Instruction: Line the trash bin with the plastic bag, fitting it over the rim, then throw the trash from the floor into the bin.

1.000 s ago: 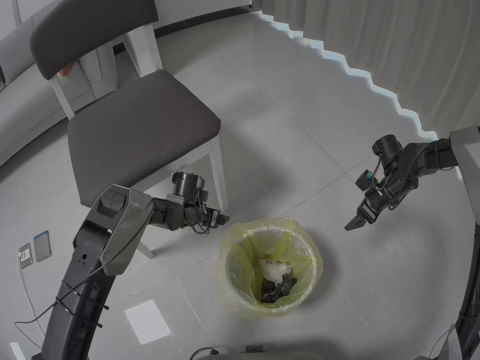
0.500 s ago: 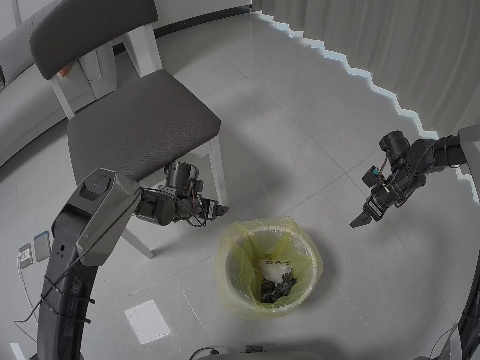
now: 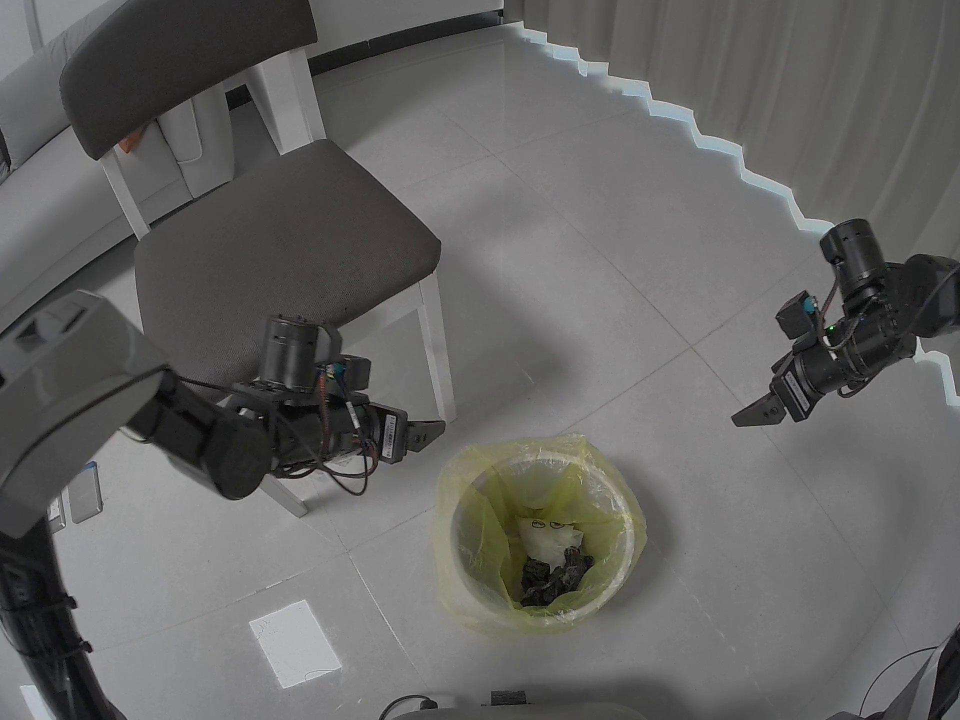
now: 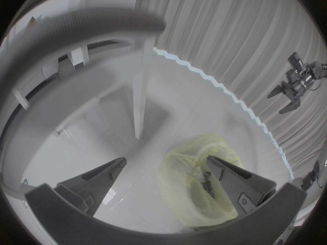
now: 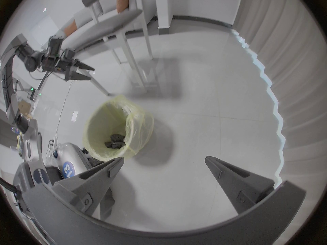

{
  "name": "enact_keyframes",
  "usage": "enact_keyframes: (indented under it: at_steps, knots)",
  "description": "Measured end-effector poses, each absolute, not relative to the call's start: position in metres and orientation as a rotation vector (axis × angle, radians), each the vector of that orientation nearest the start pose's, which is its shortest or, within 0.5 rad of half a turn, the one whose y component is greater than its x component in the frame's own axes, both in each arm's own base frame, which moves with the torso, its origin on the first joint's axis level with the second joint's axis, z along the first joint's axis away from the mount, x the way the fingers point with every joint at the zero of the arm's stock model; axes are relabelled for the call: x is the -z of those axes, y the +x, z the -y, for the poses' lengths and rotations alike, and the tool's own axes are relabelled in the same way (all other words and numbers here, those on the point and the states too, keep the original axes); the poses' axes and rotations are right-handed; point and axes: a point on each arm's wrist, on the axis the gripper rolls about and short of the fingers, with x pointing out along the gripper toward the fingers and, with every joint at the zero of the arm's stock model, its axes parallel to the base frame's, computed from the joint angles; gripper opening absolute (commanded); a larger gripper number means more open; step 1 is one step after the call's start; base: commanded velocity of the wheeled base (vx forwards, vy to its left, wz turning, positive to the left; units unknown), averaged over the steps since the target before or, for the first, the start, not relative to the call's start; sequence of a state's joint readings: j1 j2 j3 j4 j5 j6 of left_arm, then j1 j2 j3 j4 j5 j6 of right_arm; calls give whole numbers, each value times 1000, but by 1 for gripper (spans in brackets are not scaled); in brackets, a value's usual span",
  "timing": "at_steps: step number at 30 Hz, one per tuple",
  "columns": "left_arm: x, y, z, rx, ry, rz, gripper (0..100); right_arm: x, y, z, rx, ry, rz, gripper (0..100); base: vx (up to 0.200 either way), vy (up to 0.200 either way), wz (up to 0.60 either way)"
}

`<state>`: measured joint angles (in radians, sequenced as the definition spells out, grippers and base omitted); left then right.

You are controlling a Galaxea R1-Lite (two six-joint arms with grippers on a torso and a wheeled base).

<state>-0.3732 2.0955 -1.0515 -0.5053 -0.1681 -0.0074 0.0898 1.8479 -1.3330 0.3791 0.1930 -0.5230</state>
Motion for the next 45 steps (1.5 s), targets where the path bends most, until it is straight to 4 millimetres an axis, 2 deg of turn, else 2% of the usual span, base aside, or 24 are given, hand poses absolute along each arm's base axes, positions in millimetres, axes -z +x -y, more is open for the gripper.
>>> enact_keyframes:
  at_steps: [6, 14, 19, 22, 28, 32, 37, 40, 45]
  knots:
    - [-152, 303, 126, 550, 1, -392, 100, -218, 270, -31, -429, -356, -662, 100, 0, 0, 0]
    - [-219, 221, 89, 541, -72, -155, 100, -235, 171, -22, -375, -277, -463, 100, 0, 0, 0]
    - [-240, 178, 63, 502, -101, -49, 100, -237, 113, -15, -349, -213, -331, 100, 0, 0, 0]
    - [-247, 144, 45, 469, -118, 16, 100, -234, 76, -11, -345, -164, -242, 100, 0, 0, 0]
    - [-243, 82, 21, 430, -146, 126, 100, -221, 22, -8, -351, -85, -109, 100, 0, 0, 0]
    - [-226, 39, 11, 417, -165, 192, 100, -206, -4, -8, -356, -48, -39, 100, 0, 0, 0]
    - [-194, -2, 7, 387, -173, 251, 100, -180, -32, -8, -368, -20, 44, 100, 0, 0, 0]
    - [-169, -17, 6, 354, -175, 274, 100, -162, -41, -8, -373, -6, 70, 100, 0, 0, 0]
    - [-133, -22, 7, 307, -170, 274, 100, -138, -44, -9, -379, -3, 90, 100, 0, 0, 0]
